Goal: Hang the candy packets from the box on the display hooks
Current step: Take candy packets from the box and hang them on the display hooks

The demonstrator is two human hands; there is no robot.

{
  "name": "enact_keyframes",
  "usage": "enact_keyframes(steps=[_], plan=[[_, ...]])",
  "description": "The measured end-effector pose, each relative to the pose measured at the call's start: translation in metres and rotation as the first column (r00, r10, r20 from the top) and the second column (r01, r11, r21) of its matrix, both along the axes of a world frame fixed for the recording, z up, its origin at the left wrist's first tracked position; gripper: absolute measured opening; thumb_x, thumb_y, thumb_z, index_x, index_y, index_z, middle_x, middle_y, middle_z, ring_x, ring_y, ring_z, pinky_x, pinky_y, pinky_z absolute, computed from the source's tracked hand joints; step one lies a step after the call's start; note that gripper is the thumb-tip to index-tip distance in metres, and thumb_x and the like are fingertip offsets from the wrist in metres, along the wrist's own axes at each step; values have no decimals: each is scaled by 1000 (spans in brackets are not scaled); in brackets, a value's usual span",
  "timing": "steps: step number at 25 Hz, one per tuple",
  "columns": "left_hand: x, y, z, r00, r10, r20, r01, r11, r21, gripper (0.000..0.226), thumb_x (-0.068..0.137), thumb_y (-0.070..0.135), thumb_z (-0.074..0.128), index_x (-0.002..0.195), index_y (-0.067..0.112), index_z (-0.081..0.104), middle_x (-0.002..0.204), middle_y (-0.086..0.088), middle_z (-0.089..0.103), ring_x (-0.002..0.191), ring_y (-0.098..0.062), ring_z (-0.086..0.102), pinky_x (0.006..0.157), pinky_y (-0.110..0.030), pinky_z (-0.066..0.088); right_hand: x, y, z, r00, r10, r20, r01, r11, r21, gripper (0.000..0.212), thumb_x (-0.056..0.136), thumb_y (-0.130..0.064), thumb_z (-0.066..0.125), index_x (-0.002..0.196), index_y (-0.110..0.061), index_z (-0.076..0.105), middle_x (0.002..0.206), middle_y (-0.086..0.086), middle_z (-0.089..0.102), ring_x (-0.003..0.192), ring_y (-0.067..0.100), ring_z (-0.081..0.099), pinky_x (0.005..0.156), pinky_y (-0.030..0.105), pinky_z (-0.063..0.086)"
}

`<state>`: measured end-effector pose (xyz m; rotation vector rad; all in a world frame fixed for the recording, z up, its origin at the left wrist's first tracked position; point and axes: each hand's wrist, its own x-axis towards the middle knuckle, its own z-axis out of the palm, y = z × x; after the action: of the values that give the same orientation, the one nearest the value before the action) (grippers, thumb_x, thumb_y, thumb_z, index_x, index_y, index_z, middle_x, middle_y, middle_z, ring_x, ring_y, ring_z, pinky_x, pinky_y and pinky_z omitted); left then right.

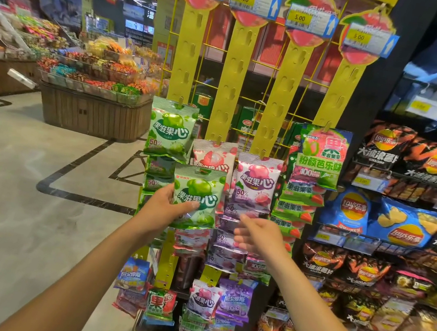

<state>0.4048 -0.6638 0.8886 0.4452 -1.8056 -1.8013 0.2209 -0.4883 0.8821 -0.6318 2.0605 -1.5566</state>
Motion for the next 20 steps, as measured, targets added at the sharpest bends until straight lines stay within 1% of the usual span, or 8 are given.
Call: enact_keyframes(steps=[4, 6, 8, 10, 12, 15, 18, 20], plan=[[1, -10, 21, 999, 27, -44, -29, 999, -27, 32, 93, 11, 76, 121, 21, 66, 109, 4, 79, 102, -18, 75, 80, -27, 58, 27, -28, 39, 981, 106, -159, -131, 980, -151, 19, 101, -23, 66, 105, -6, 75, 94, 12, 79, 78, 19, 76, 70, 30, 65], [3, -16, 37, 997, 41, -63, -45, 997, -58, 31, 93, 11, 76, 122, 18, 65, 109, 1, 79, 101, -18, 75, 82, -30, 60, 40, -46, 59, 958, 154, -240, -205, 957, -205, 15, 100, -25, 68, 109, -14, 72, 103, 9, 77, 92, 22, 76, 76, 33, 65], [3, -31, 56, 992, 74, -102, -81, 994, -70, 38, 92, 17, 79, 126, 16, 64, 116, -5, 77, 109, -26, 73, 93, -41, 60, 52, -65, 79, 935, 184, -303, -260, 937, -233, 18, 97, -24, 71, 114, -22, 66, 109, 4, 72, 97, 17, 73, 72, 24, 62], [4, -43, 82, 978, 153, -141, -168, 981, -96, 65, 82, 39, 88, 135, 16, 59, 128, -9, 71, 120, -32, 68, 100, -50, 57, 62, -82, 101, 920, 188, -344, -282, 927, -248, 27, 95, -19, 74, 118, -24, 61, 111, -1, 70, 91, 7, 70, 66, 16, 57], [4, -56, 109, 956, 232, -178, -257, 957, -132, 87, 74, 52, 90, 144, 20, 50, 136, -9, 62, 122, -29, 65, 100, -50, 58, 66, -100, 122, 929, 187, -319, -285, 912, -296, 36, 93, -18, 76, 123, -24, 56, 111, -1, 70, 90, 8, 72, 70, 22, 61], [2, -76, 142, 905, 351, -242, -403, 889, -218, 69, 90, 42, 79, 147, 20, 47, 117, 2, 60, 97, -9, 64, 81, -34, 59, 65, -127, 145, 932, 123, -341, -249, 901, -355, 46, 90, -25, 80, 125, -31, 51, 103, -1, 76, 92, 16, 76, 84, 46, 64], [-4, -97, 167, 875, 405, -266, -471, 840, -270, 64, 98, 35, 71, 152, 10, 47, 128, -4, 62, 87, -3, 63, 73, -22, 55, 63, -149, 166, 918, 71, -389, -235, 889, -392, 49, 91, -27, 79, 130, -37, 51, 102, 1, 77, 90, 16, 76, 81, 44, 65], [-5, -106, 180, 870, 411, -271, -482, 823, -300, 62, 99, 33, 71, 150, 5, 50, 135, -7, 61, 103, -13, 65, 83, -23, 54, 60, -161, 174, 910, 47, -413, -224, 892, -392, 51, 91, -30, 78, 135, -36, 52, 104, 1, 76, 91, 15, 76, 81, 44, 65]])
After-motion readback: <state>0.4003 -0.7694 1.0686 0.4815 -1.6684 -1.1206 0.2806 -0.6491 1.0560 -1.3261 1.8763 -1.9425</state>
